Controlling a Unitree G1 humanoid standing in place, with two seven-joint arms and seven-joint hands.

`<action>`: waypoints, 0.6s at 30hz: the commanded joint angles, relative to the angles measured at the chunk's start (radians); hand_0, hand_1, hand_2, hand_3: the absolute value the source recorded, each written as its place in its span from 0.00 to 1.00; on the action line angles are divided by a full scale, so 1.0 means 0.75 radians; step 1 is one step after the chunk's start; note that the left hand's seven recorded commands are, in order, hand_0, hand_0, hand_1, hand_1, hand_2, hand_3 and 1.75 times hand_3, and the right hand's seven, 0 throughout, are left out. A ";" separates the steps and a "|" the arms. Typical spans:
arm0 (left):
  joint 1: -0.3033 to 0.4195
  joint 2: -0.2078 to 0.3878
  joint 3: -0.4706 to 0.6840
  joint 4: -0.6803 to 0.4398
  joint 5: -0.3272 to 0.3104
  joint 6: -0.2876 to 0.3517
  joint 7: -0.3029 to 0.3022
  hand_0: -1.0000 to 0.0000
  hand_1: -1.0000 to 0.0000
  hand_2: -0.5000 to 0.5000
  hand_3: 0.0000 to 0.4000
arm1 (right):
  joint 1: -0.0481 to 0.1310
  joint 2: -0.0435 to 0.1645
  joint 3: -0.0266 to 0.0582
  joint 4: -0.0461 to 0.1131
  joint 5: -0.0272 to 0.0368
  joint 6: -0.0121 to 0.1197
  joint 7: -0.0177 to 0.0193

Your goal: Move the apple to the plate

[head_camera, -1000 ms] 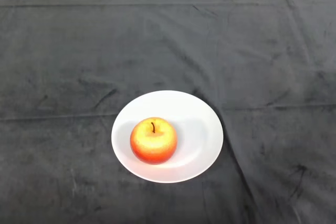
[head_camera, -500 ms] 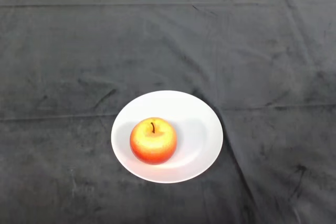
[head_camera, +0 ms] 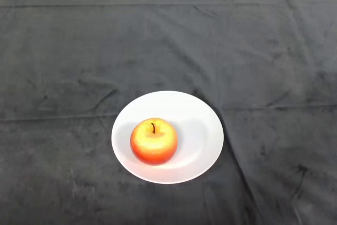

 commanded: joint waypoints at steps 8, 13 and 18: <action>-0.054 0.120 -0.006 0.064 0.001 -0.032 -0.008 1.00 1.00 0.50 0.00 | -0.039 -0.036 -0.021 -0.007 0.0195 -0.014 0.0172; -0.056 0.121 -0.009 0.066 0.000 -0.032 -0.009 1.00 1.00 0.50 0.00 | -0.039 -0.036 -0.022 -0.007 0.0193 -0.014 0.0174; -0.056 0.122 -0.011 0.068 -0.001 -0.032 -0.009 1.00 1.00 0.50 0.00 | -0.039 -0.036 -0.022 -0.006 0.0191 -0.014 0.0175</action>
